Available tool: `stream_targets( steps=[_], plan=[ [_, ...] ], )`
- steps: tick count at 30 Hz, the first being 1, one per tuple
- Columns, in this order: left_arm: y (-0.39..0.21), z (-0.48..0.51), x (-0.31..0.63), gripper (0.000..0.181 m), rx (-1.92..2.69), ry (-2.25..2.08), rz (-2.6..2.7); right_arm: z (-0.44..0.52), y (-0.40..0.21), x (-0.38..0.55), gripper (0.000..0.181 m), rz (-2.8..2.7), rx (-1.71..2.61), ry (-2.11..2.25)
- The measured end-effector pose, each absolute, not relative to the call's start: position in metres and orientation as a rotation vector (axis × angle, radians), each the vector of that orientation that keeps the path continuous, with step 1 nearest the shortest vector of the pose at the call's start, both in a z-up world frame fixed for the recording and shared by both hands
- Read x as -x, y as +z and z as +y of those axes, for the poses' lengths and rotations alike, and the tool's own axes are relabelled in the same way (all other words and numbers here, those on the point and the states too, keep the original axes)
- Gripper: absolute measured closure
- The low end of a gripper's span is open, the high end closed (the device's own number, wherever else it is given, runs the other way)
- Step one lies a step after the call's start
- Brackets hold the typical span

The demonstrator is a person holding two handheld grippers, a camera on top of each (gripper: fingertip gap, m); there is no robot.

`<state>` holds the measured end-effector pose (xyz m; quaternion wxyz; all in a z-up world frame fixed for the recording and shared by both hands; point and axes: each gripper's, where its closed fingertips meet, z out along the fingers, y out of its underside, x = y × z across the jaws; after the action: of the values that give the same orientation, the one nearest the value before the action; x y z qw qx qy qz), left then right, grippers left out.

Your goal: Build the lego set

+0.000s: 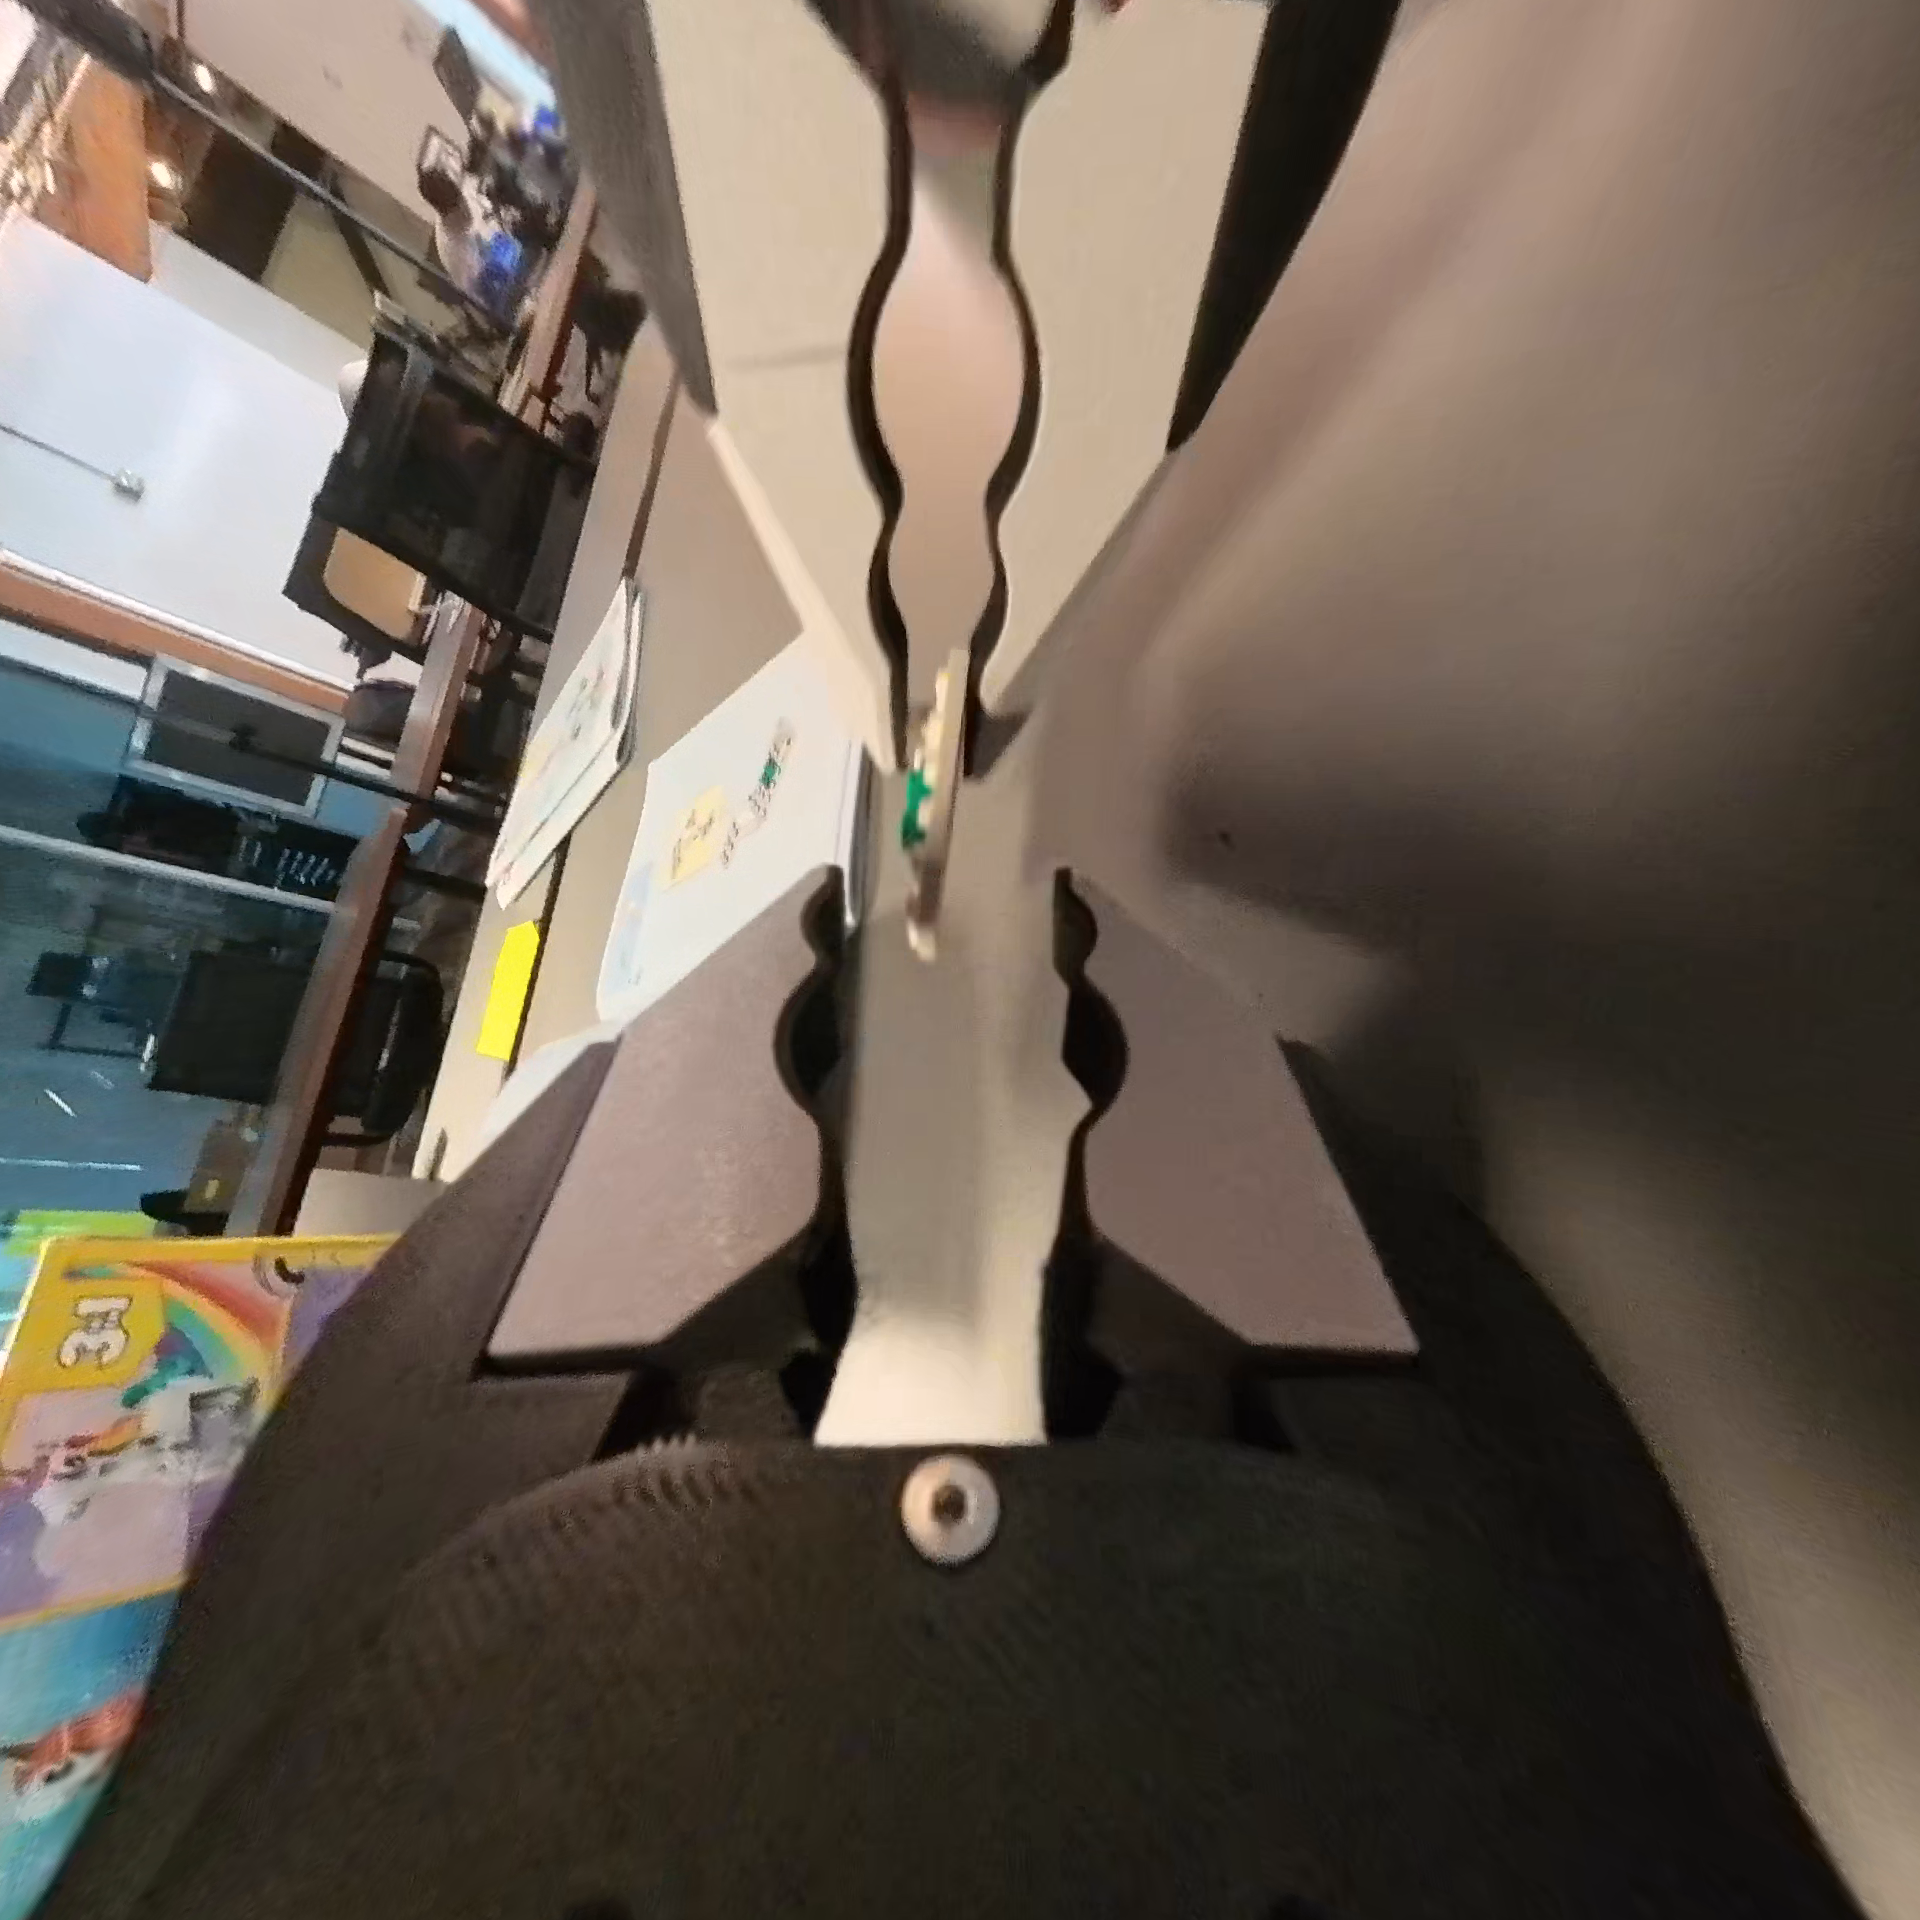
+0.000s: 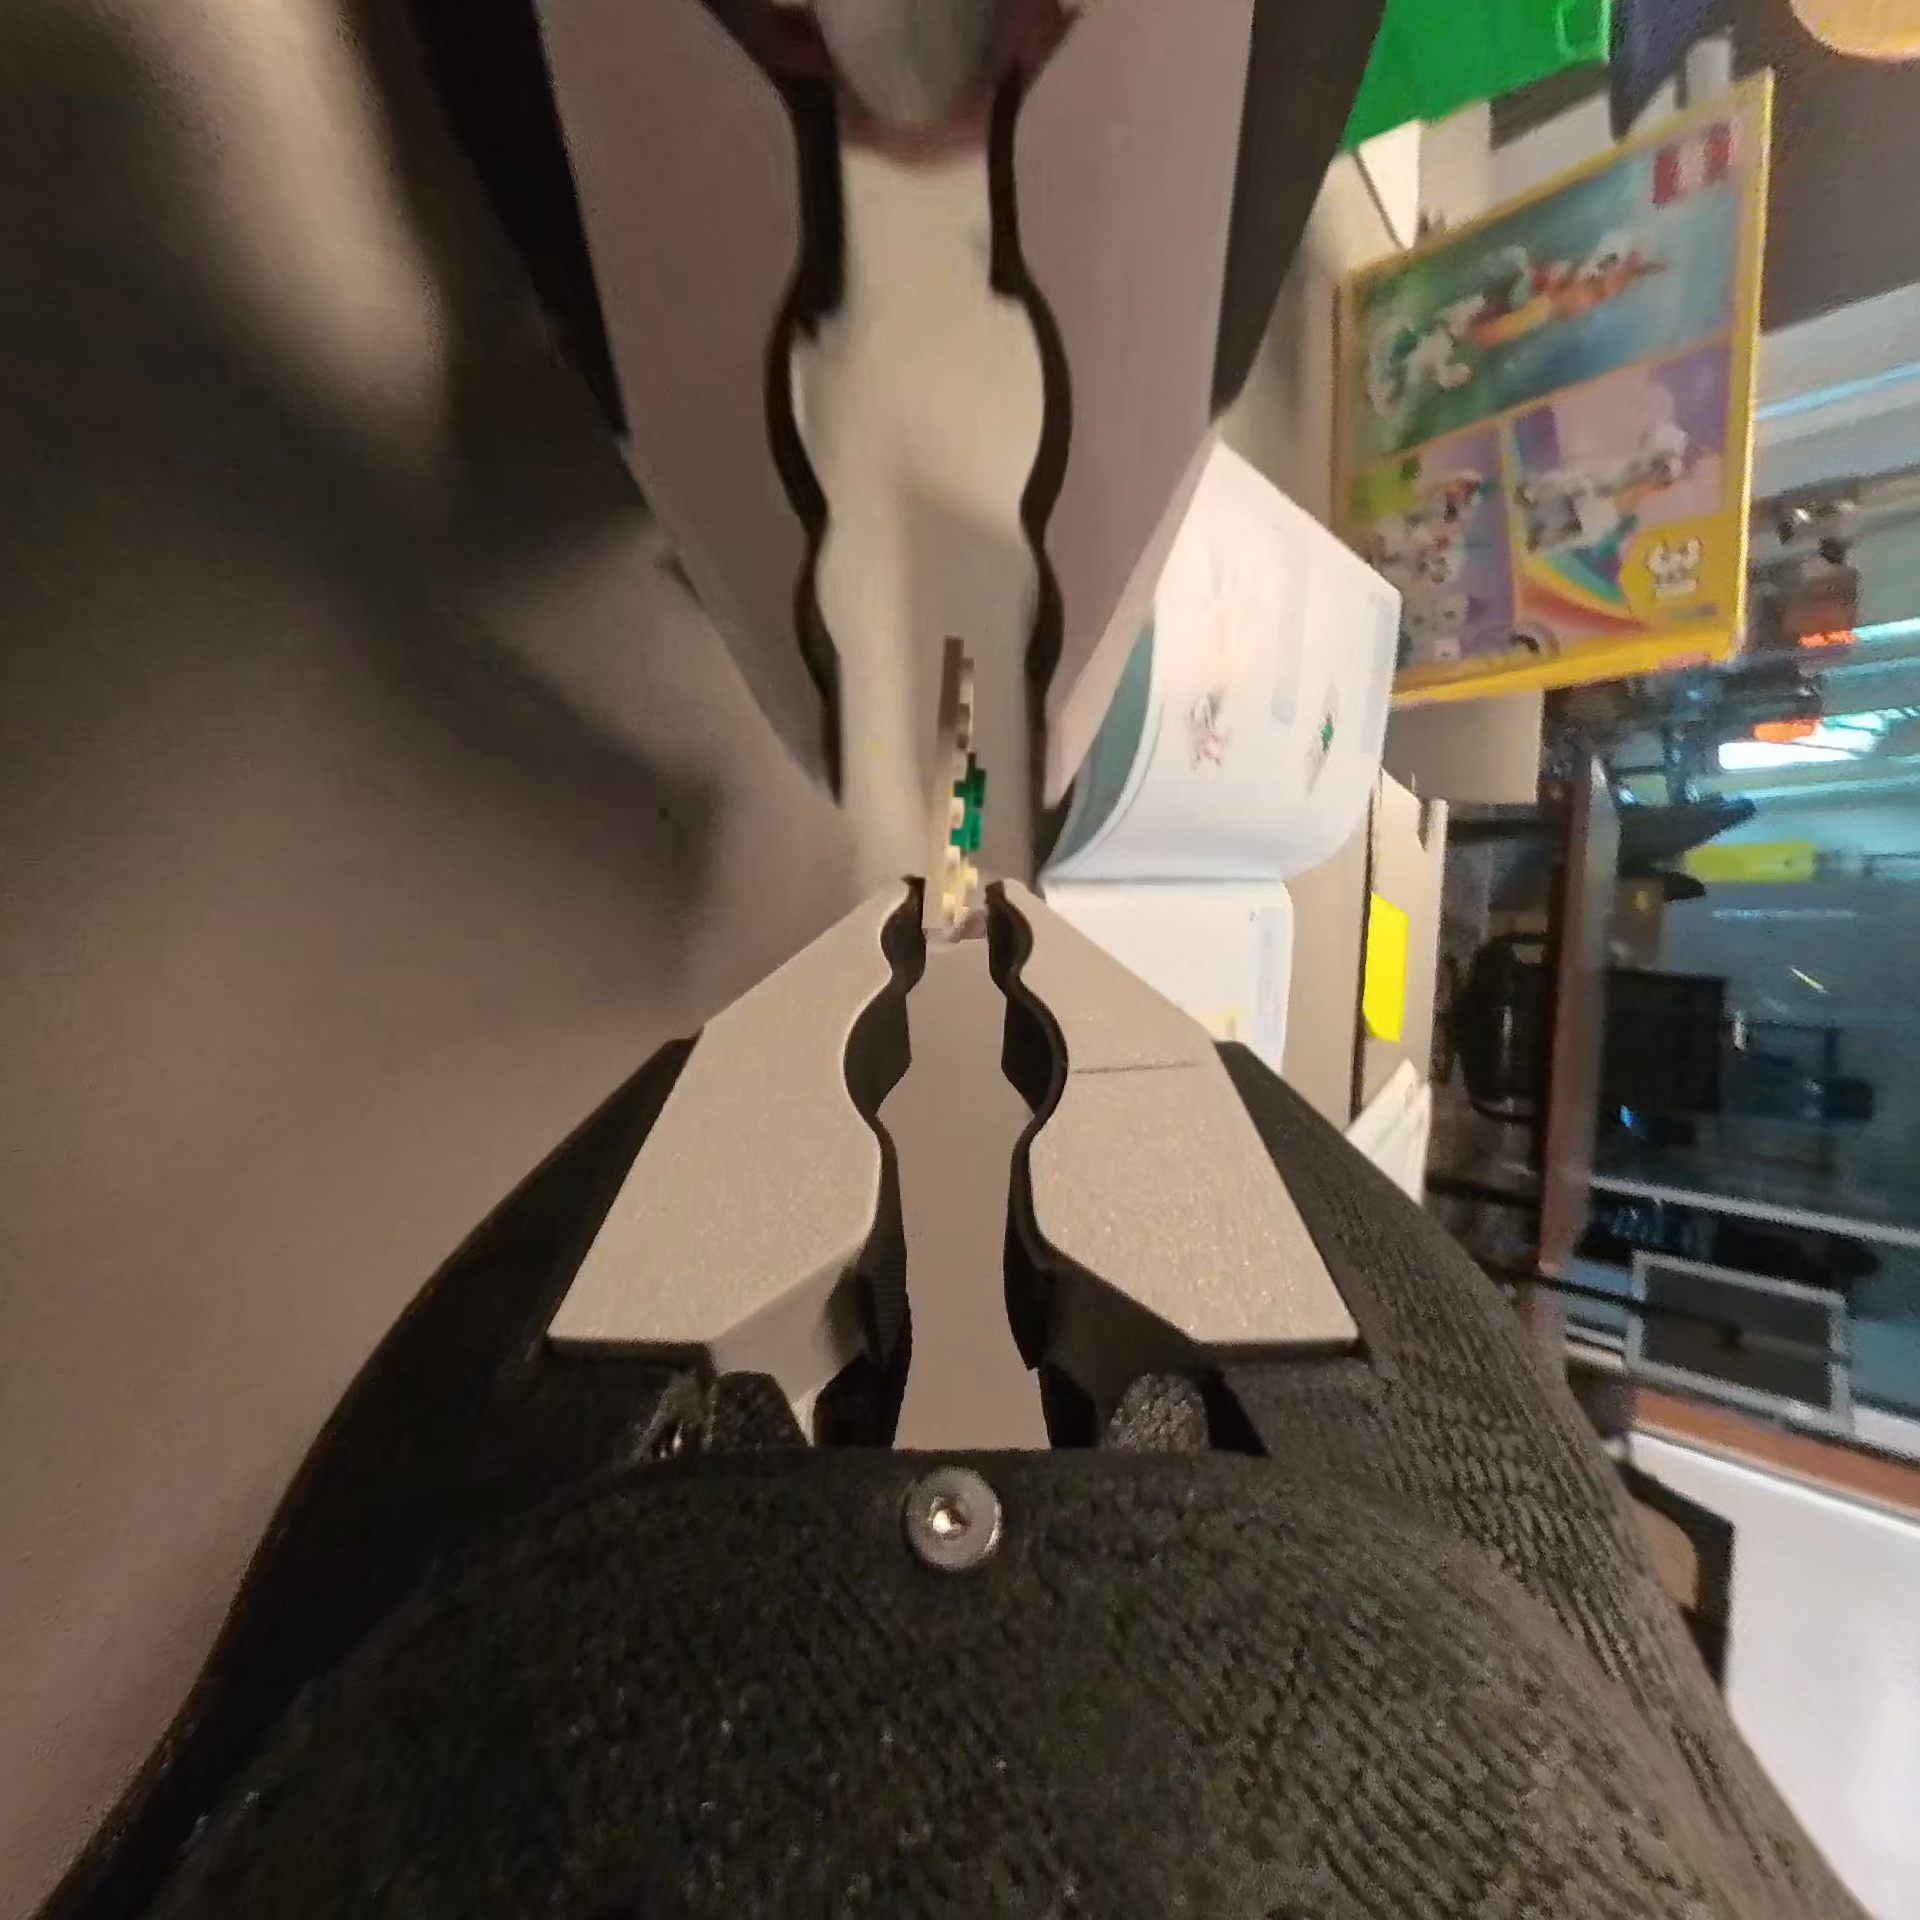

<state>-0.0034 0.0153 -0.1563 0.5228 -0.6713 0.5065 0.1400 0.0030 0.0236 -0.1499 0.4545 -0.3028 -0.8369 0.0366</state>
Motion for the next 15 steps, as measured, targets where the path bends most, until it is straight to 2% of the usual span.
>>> stream_targets(
  steps=[5, 8, 11, 15],
  plan=[
    [-0.149, 0.011, 0.005, 0.141, 1.616, 0.255, 1.149, 0.037, -0.162, -0.021, 0.171, -2.100, 0.757, -0.001],
    [-0.145, 0.010, 0.005, 0.141, 1.631, 0.196, 1.104, 0.033, -0.168, -0.025, 0.152, -2.147, 0.780, 0.025],
    [-0.141, 0.009, 0.006, 0.140, 1.641, 0.154, 1.070, 0.028, -0.165, -0.028, 0.141, -2.161, 0.836, 0.109],
    [-0.129, 0.004, 0.004, 0.139, 1.642, 0.069, 1.014, 0.020, -0.161, -0.037, 0.118, -2.190, 1.055, 0.398]
  ],
)
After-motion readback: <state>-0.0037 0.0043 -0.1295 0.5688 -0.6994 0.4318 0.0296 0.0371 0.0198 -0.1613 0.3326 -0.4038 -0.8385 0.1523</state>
